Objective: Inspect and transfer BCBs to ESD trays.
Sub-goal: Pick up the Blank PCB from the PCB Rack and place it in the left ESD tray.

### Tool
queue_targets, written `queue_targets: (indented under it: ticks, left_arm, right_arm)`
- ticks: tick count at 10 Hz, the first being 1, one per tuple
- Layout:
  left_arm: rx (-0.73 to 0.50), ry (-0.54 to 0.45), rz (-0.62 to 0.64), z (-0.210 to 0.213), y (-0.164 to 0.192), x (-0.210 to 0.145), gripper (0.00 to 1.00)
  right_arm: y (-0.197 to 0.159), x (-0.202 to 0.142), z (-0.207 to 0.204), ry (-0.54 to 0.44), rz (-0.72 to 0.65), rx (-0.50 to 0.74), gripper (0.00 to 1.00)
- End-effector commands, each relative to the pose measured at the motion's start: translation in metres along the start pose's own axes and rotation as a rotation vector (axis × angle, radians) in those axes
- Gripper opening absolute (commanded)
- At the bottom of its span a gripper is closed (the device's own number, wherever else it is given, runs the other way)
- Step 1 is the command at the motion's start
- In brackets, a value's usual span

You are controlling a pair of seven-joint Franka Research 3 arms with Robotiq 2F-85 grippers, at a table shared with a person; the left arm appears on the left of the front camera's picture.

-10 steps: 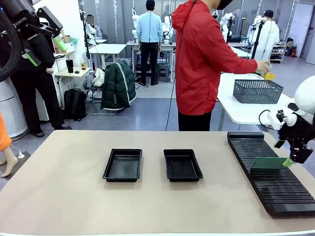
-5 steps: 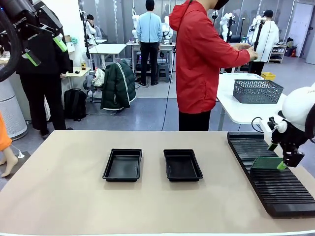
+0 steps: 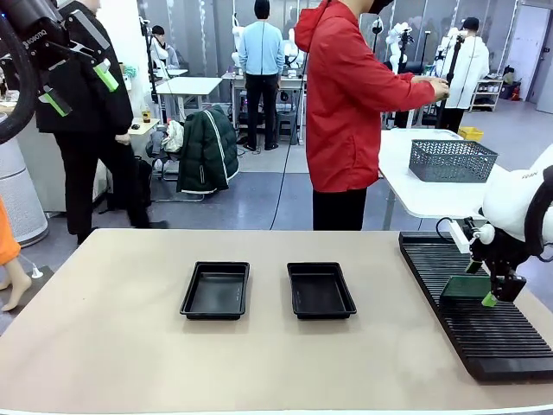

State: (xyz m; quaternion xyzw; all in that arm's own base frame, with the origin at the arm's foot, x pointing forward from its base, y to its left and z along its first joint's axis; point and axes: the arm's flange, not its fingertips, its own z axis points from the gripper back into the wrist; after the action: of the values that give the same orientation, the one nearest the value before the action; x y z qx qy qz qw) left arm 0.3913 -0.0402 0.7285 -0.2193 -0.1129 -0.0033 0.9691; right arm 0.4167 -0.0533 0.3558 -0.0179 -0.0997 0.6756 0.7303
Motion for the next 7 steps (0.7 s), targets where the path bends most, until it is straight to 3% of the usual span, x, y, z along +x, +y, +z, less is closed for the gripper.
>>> queue_targets:
  ticks: [1, 7]
  left_arm:
    - [0.002, -0.001, -0.006, 0.0004, 0.0014, -0.0002, 1.0]
    - [0.002, -0.001, -0.006, 0.0004, 0.0014, -0.0002, 1.0]
  right_arm:
    - [0.0007, 0.0006, 0.0028, -0.003, 0.002, 0.001, 1.0]
    - [0.0007, 0.0006, 0.0028, -0.003, 0.002, 0.001, 1.0]
